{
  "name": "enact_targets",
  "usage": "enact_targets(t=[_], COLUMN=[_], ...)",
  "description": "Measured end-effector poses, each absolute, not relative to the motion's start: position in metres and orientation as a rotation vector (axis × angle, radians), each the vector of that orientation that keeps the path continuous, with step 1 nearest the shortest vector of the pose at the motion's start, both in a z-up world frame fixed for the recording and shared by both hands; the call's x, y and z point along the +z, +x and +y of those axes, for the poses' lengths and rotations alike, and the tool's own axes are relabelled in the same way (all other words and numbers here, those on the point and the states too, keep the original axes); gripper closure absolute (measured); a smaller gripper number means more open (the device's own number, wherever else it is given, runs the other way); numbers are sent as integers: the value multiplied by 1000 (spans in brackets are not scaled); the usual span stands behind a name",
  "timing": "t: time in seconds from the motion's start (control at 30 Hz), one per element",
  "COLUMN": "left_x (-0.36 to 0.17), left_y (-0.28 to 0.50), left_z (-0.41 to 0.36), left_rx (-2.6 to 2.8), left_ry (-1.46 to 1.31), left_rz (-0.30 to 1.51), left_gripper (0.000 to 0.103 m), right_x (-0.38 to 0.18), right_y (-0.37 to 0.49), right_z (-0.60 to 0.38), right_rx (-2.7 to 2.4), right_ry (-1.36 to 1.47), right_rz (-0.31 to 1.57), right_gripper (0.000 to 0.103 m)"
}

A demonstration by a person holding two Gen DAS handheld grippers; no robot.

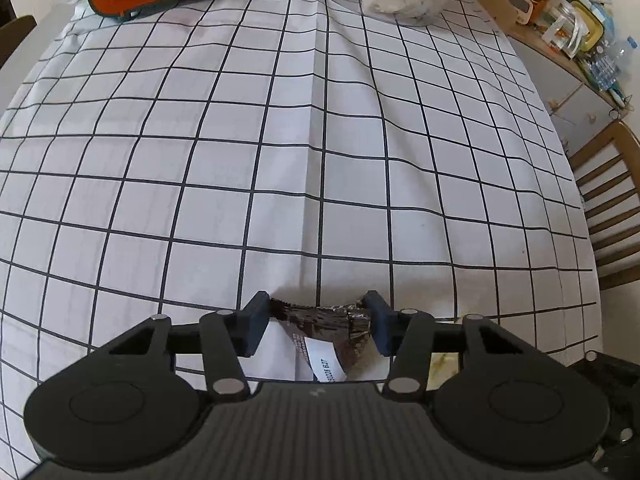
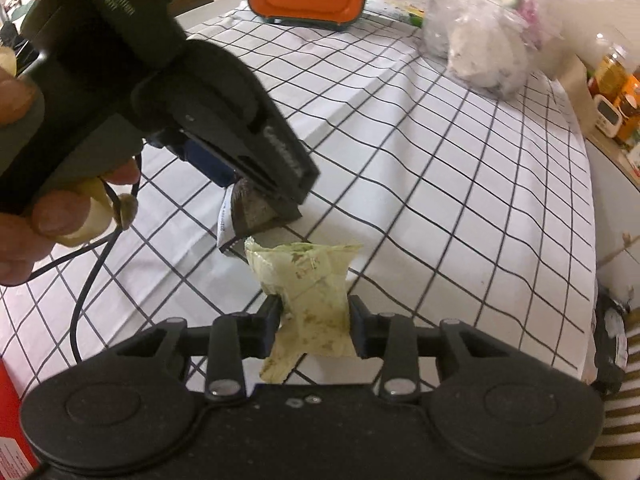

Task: Organize snacks
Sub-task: 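Carry the chocolate wrapper and pale green bag into the white box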

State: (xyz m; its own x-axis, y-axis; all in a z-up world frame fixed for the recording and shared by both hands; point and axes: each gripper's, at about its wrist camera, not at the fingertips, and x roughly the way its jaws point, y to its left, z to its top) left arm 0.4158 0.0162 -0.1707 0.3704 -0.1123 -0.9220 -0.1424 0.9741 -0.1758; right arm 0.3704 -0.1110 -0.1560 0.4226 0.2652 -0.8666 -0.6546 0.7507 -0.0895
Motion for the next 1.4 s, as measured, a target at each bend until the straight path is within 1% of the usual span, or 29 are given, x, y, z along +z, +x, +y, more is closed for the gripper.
enact_targets(t=[0.17, 0.4, 0.9, 1.17, 1.4], left_x=[-169, -162, -95, -61, -41], left_y=[413, 402, 352, 310, 271], left_z=[18, 30, 34, 31, 24], left_rx=[34, 48, 53, 59, 42], left_ry=[-233, -294, -274, -240, -211], left_rz=[1190, 1190, 1124, 1100, 1098], left_gripper=[57, 57, 57, 57, 56], right_x=[-153, -141, -89, -60, -44], right_y=[367, 361, 321, 287, 256], right_z=[-118, -127, -146, -159, -168], right_rx=[568, 540, 537, 558, 579], right_ry=[-415, -348, -233, -169, -121], right_rz=[979, 968, 924, 889, 885], right_gripper=[68, 69, 69, 69, 69])
